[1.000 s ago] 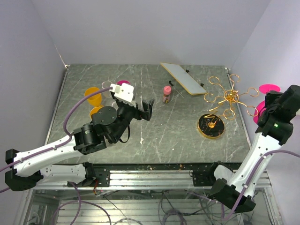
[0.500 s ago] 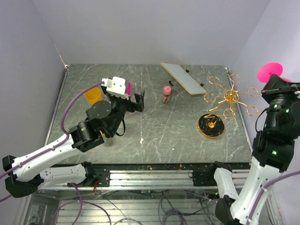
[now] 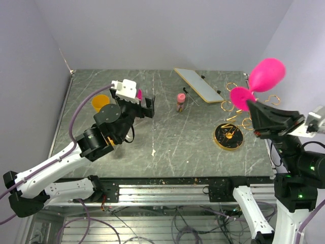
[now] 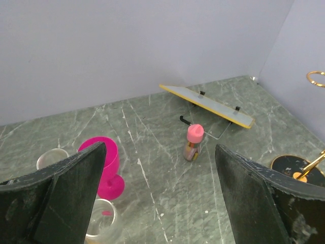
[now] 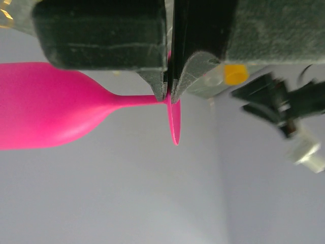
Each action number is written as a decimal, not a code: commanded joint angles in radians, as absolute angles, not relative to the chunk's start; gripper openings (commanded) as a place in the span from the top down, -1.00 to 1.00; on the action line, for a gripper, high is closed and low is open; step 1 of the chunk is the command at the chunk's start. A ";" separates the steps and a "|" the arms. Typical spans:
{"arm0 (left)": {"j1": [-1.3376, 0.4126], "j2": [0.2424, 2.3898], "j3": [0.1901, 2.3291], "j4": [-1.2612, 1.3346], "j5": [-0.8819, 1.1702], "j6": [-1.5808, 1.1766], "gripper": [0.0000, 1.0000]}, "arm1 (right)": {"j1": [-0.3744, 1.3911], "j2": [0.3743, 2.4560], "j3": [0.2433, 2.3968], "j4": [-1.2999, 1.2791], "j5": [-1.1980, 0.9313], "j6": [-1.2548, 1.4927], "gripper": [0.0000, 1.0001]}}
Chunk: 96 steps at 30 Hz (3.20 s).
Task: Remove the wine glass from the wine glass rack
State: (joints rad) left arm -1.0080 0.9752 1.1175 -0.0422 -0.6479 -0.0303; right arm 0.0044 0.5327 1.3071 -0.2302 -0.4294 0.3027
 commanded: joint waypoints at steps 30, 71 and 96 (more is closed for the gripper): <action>-0.537 1.032 1.036 0.548 0.585 -1.194 -0.96 | 0.173 0.708 0.704 1.170 -0.531 2.065 1.00; -0.703 1.174 0.884 0.912 0.704 -1.370 0.86 | 0.176 0.638 0.636 0.603 -0.582 1.640 0.39; -0.823 1.161 1.137 -0.895 -0.169 -0.706 0.86 | 0.175 0.879 1.239 -0.576 -0.265 0.264 -0.99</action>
